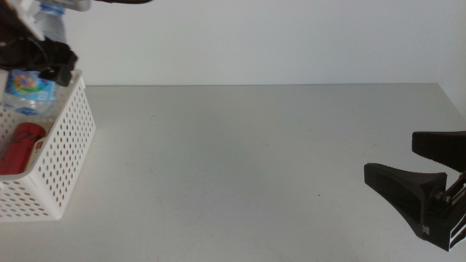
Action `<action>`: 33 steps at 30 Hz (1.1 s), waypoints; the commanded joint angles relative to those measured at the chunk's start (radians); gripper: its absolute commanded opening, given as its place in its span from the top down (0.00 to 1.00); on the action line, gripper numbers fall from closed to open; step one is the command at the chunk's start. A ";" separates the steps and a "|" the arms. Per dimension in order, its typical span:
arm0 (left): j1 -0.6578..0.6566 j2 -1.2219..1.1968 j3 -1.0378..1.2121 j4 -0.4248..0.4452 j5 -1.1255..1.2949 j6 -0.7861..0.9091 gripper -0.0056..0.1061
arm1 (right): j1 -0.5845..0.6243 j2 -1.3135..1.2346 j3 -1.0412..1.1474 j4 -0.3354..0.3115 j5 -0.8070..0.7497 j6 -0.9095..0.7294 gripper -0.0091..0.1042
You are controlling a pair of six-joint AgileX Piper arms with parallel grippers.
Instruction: Use arms to grab the bottles and put them into the dustbin to the left of the table.
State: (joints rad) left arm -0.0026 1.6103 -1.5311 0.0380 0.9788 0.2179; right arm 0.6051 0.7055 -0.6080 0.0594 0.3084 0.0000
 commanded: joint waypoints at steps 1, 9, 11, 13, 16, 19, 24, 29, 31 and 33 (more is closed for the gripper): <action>0.074 -0.056 -0.051 -0.010 -0.028 0.016 0.92 | 0.004 -0.003 -0.025 -0.005 -0.074 -0.014 0.32; 0.270 -0.002 -0.050 -0.083 0.055 0.073 0.92 | 0.004 -0.003 -0.025 -0.005 -0.074 -0.014 0.32; 0.298 0.031 -0.050 -0.121 0.074 0.080 0.92 | 0.004 -0.003 -0.025 -0.005 -0.074 -0.014 0.32; 0.304 0.064 -0.050 -0.150 0.075 0.080 0.92 | 0.004 -0.003 -0.025 -0.005 -0.074 -0.014 0.32; 0.301 0.115 -0.050 -0.175 0.067 0.086 0.92 | 0.004 -0.003 -0.025 -0.005 -0.074 -0.014 0.32; 0.300 0.169 -0.050 -0.207 0.065 0.113 0.92 | 0.004 -0.003 -0.025 -0.005 -0.074 -0.014 0.32; 0.300 0.222 -0.050 -0.215 0.058 0.121 0.87 | 0.004 -0.003 -0.025 -0.005 -0.074 -0.014 0.32; 0.300 0.251 -0.050 -0.249 0.070 0.164 0.62 | 0.004 -0.003 -0.025 -0.005 -0.074 -0.014 0.32; 0.300 0.262 -0.050 -0.264 0.085 0.190 0.48 | 0.004 -0.003 -0.025 -0.005 -0.074 -0.014 0.32; 0.300 0.267 -0.050 -0.264 0.097 0.191 0.30 | 0.004 -0.003 -0.025 -0.005 -0.074 -0.014 0.32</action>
State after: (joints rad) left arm 0.2986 1.9248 -1.5497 -0.1778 1.0694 0.4041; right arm 0.6051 0.7055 -0.6073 0.0594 0.3084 0.0000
